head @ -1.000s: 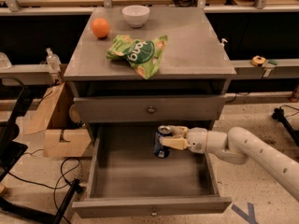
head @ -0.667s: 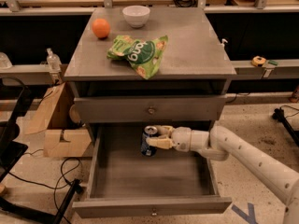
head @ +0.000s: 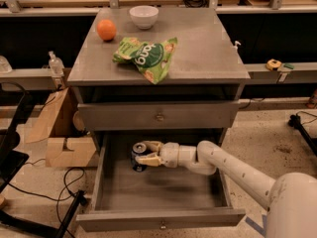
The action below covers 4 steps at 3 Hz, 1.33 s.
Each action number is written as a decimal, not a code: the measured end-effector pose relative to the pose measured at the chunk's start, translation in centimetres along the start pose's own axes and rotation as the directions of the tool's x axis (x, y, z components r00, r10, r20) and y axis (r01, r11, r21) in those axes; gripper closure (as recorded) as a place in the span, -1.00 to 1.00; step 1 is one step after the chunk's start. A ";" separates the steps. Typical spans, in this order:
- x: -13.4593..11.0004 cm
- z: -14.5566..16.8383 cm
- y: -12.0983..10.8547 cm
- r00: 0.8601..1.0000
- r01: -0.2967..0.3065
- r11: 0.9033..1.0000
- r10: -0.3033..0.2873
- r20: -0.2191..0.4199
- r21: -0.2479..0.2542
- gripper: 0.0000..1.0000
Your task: Place pepsi can into middle drawer
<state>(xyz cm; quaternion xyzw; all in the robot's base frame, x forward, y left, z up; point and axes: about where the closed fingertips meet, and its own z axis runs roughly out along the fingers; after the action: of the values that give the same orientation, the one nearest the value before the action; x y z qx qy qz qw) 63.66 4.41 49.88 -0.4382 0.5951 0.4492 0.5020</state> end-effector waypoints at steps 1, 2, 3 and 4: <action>3.2 2.8 1.2 0.999 0.044 0.999 -0.044 -0.022 -0.015 1.00; 5.1 4.9 2.6 0.997 0.076 0.997 -0.076 -0.032 -0.009 1.00; 5.0 5.1 2.6 0.997 0.077 0.997 -0.077 -0.032 -0.011 0.64; 5.0 5.3 2.7 0.997 0.076 0.997 -0.076 -0.030 -0.015 0.17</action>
Offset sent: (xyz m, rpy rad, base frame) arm -0.0327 0.0721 -0.0765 -0.0721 -0.1038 0.0054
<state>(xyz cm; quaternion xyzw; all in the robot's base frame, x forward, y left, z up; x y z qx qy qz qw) 61.53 9.83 44.70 -0.4708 0.5826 0.4271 0.5065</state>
